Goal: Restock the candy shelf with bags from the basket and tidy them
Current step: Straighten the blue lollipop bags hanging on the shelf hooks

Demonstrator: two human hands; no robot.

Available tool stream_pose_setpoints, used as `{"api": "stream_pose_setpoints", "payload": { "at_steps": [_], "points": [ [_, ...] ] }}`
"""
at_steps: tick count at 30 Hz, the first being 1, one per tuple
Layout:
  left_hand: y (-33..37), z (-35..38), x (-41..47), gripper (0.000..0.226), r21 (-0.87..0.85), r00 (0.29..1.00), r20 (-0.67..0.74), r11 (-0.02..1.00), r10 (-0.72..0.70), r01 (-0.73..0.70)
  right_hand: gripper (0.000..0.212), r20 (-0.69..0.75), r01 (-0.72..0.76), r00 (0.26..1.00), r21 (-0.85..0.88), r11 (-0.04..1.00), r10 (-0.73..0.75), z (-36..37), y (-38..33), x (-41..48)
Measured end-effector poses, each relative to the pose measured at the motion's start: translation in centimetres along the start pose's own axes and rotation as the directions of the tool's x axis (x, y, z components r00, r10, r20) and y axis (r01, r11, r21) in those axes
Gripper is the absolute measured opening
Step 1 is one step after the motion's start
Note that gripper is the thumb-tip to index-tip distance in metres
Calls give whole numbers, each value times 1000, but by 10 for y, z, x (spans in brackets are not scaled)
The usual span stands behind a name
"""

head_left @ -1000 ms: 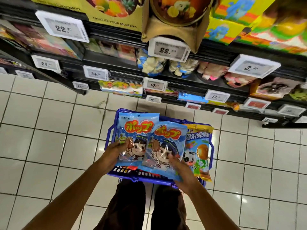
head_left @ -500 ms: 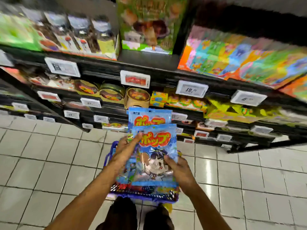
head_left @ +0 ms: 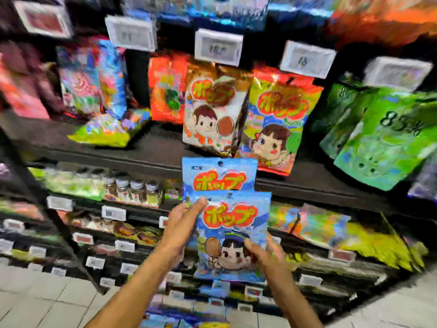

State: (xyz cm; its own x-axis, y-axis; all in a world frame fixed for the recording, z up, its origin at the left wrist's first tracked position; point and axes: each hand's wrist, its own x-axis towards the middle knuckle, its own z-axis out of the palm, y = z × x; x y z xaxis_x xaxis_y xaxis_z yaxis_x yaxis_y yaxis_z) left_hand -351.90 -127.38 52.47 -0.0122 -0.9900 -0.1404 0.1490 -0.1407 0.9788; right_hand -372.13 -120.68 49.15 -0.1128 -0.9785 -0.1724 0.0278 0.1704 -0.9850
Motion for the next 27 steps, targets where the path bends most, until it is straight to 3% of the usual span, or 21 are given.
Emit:
{"api": "stream_pose_setpoints", "payload": {
  "at_steps": [2, 6, 10, 17, 23, 27],
  "points": [
    [46, 9, 2, 70, -5, 996, 47, 997, 77, -77, 60, -43, 102, 994, 40, 994, -100, 1, -43, 5],
    [126, 20, 6, 49, -104, 982, 44, 979, 181, -176, 60, -64, 308, 950, 19, 951, -306, 8, -121, 10],
    [190, 23, 13, 51, -148, 940, 139, 945, 311, -291, 50, -49, 452, 890, -18, 892, -452, 17, -189, 7],
    [274, 38, 18, 37, -149, 886, 163, 899, 434, -413, 49, -84, 570, 820, 28, 821, -566, 33, -265, -6],
    [306, 48, 19, 41, -219, 883, 207, 899, 422, -379, 30, -212, 581, 797, 16, 814, -565, 35, -298, -7],
    [321, 46, 33, 47, -226, 901, 129, 897, 413, -379, 25, -267, 592, 784, 50, 805, -560, 28, -322, 2]
  ]
}}
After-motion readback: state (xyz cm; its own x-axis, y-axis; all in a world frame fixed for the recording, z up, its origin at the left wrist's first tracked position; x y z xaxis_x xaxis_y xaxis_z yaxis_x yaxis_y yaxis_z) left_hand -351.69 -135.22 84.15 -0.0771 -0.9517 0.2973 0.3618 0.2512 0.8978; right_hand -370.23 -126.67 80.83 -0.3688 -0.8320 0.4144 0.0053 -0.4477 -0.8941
